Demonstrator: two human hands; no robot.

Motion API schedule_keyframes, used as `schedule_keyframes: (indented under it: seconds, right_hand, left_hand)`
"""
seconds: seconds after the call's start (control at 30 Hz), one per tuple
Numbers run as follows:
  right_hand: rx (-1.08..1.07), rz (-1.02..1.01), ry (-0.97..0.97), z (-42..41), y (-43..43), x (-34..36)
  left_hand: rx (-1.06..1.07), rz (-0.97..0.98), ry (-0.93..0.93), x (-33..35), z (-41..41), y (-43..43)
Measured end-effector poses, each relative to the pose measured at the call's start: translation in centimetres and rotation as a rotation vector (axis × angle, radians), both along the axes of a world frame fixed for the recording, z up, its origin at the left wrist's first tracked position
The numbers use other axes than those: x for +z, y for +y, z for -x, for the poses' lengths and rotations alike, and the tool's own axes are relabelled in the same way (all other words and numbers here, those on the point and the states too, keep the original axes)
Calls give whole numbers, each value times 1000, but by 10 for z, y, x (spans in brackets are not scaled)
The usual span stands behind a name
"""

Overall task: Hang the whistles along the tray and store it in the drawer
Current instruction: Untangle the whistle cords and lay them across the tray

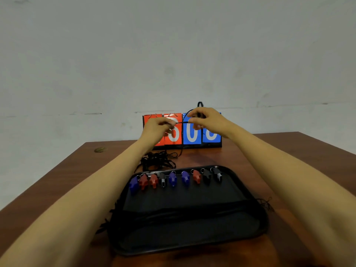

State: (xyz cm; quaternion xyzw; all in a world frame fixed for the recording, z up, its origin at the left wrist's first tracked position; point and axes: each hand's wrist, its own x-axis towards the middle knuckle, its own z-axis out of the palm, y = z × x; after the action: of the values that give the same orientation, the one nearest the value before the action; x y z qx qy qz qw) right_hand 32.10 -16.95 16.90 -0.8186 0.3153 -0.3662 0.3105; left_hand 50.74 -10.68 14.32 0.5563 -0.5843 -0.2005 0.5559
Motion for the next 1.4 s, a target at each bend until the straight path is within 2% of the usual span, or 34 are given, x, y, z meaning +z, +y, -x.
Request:
schedule_keyframes:
  seconds: [0.07,0.13,0.2,0.3,0.4,0.47,0.53,0.6,0.7,0.77,0.83,0.97,1.07,1.17,1.2,1.4]
  right_hand:
    - [-2,-113,-206,8,4,3]
    - [-76,-111,-235,17,8,4]
    - [-130,-90,-184,22,14,3]
    - [-92,-96,-188,23,32,11]
    - [-18,-95,-139,19,57,29]
    - [40,-88,-94,16,73,41]
    - [113,-83,-79,12,88,49]
    - [158,-56,-60,8,99,53]
    - [171,3,23,5,113,56]
    - [204,-50,47,5,119,57]
    - [223,-104,58,7,122,56]
    - [210,-121,109,18,120,56]
    - [144,-136,164,31,115,50]
    - [192,-322,151,46,112,42]
    - [216,-364,131,50,111,39]
    - [64,-313,67,59,100,13]
  left_hand:
    - [30,-3,226,2,-6,13]
    - [49,-11,337,3,-16,24]
    - [70,-112,190,0,-28,34]
    - [86,-337,-185,-1,-27,50]
    - [77,-416,-303,12,-7,69]
    - [-13,-485,-337,24,4,80]
    - [-202,-480,-143,33,11,86]
    - [-328,-357,100,42,22,93]
    - [-369,-214,311,46,41,99]
    - [-439,-219,390,40,45,100]
    - [-491,-266,359,33,47,105]
    - [-464,-369,306,24,50,119]
    - [-250,-380,-1,25,39,123]
    - [-78,-345,-248,30,26,126]
    - [-48,-327,-272,31,21,127]
    - [34,-244,-243,30,18,130]
